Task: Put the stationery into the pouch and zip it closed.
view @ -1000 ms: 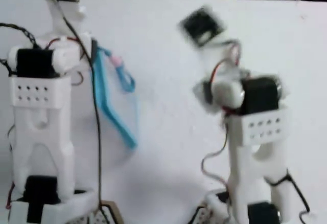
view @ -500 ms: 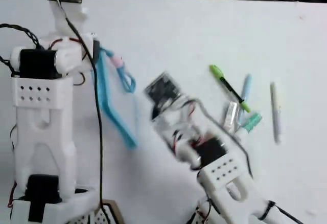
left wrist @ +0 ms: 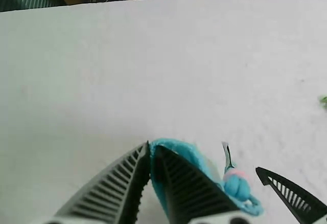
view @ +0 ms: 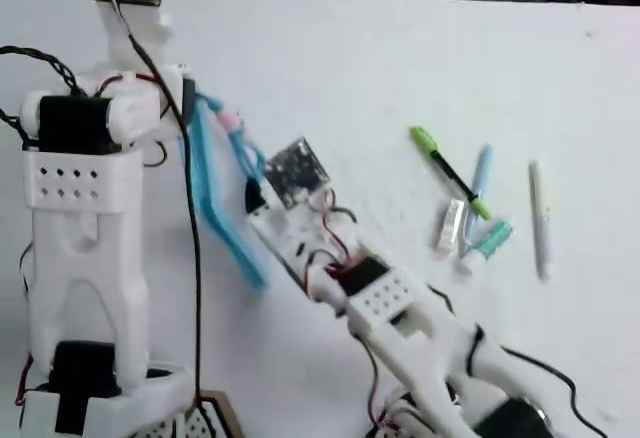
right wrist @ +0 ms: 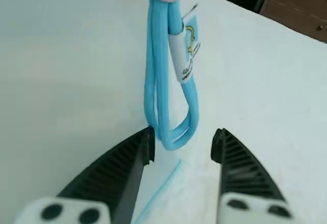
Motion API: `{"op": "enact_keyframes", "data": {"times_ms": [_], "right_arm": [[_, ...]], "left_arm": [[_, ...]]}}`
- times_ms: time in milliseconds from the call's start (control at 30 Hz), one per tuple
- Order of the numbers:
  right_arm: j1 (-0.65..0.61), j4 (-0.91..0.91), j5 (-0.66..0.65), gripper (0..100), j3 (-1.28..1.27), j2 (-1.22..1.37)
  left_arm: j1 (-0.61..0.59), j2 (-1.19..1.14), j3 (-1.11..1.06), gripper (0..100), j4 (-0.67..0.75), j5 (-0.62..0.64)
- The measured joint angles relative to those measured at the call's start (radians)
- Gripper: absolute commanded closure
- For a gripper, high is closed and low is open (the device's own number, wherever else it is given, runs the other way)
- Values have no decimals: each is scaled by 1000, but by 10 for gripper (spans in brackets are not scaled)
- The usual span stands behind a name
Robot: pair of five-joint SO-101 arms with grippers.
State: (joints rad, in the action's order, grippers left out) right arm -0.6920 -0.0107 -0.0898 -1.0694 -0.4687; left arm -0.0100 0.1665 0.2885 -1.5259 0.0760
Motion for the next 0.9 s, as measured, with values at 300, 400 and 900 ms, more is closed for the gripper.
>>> {"op": "enact_keyframes", "data": {"times_ms": [300,400,900], "right_arm": [[43,3,58,806,273,327],[43,3,64,807,362,414],[20,3,64,930,571,479]], "left_arm": [[0,0,0,977,0,0],[0,0,0,977,0,0],[0,0,0,977,-2,0]]}}
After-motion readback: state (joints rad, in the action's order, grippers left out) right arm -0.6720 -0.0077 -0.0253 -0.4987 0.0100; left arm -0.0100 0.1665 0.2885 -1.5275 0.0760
